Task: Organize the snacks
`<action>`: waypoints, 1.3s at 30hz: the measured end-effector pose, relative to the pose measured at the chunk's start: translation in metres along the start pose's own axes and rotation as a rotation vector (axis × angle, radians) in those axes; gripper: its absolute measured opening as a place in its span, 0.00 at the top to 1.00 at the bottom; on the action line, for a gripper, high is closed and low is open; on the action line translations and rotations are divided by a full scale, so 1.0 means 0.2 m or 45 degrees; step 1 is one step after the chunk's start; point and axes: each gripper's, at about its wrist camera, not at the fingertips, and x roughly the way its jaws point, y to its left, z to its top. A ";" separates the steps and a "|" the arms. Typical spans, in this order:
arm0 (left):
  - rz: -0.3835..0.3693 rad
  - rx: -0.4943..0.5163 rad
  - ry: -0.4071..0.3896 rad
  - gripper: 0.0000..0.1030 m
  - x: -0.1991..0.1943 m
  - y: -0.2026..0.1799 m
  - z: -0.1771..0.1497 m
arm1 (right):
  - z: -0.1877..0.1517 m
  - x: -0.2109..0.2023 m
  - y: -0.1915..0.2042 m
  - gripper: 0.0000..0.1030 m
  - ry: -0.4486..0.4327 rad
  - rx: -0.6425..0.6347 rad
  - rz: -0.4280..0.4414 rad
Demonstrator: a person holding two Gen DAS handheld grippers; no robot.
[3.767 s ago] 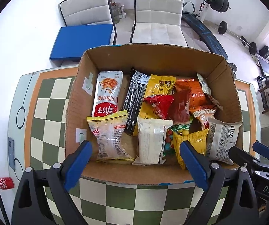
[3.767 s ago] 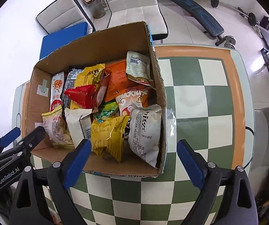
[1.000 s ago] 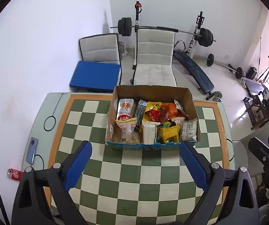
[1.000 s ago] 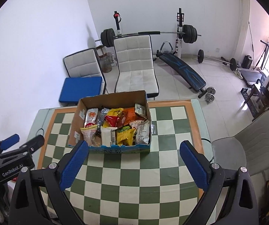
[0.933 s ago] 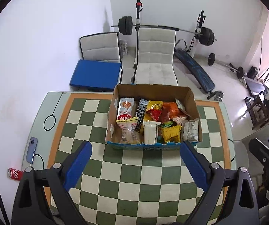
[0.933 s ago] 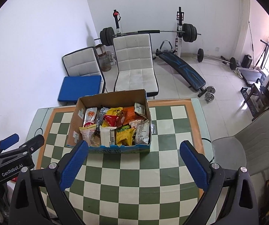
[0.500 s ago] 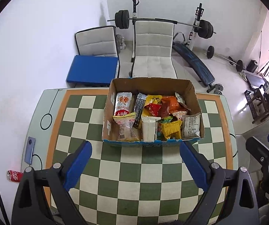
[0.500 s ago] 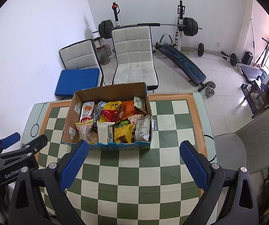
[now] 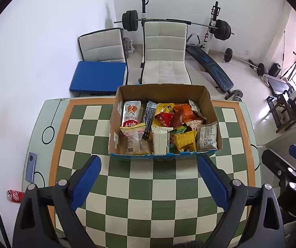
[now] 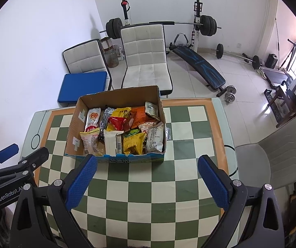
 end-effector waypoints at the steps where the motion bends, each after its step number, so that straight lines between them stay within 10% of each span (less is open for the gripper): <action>1: 0.002 -0.001 -0.002 0.07 0.00 0.00 0.00 | 0.00 0.00 0.00 0.03 -0.001 -0.003 -0.002; 39: -0.017 0.018 0.001 0.07 -0.01 -0.01 -0.02 | -0.01 0.01 -0.01 0.03 0.003 0.009 -0.017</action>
